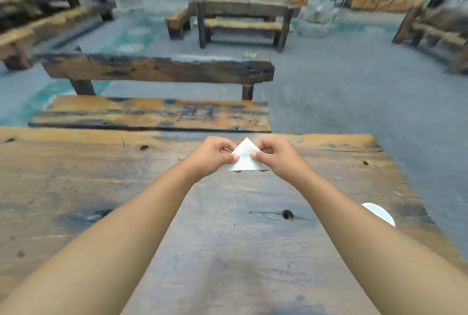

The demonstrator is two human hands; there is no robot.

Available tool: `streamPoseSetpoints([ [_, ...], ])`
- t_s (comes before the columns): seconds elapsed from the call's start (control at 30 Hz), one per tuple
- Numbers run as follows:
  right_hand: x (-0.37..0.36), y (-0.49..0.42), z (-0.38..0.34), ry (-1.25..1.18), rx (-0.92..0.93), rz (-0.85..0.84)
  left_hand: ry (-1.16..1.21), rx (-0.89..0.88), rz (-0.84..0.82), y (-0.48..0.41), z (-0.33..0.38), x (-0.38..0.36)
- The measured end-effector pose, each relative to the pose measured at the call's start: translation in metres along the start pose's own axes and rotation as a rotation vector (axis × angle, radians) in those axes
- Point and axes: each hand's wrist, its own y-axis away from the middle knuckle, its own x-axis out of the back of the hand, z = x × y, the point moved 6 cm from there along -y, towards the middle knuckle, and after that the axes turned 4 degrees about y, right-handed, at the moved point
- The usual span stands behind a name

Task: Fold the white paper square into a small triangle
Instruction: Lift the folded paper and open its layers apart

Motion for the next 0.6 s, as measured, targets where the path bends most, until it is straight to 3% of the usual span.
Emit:
streamPoseSetpoints([
  [0.1,0.035,0.005,-0.043,0.007,0.06,0.081,0.028,-0.101,0.071,0.003,0.048,0.016],
  [0.33,0.093,0.025,-0.136,-0.043,0.191,0.157,0.04,-0.285,0.047,0.029,0.152,0.051],
  [0.6,0.117,0.032,-0.205,-0.027,0.302,0.192,0.04,-0.338,0.076,0.051,0.212,0.082],
])
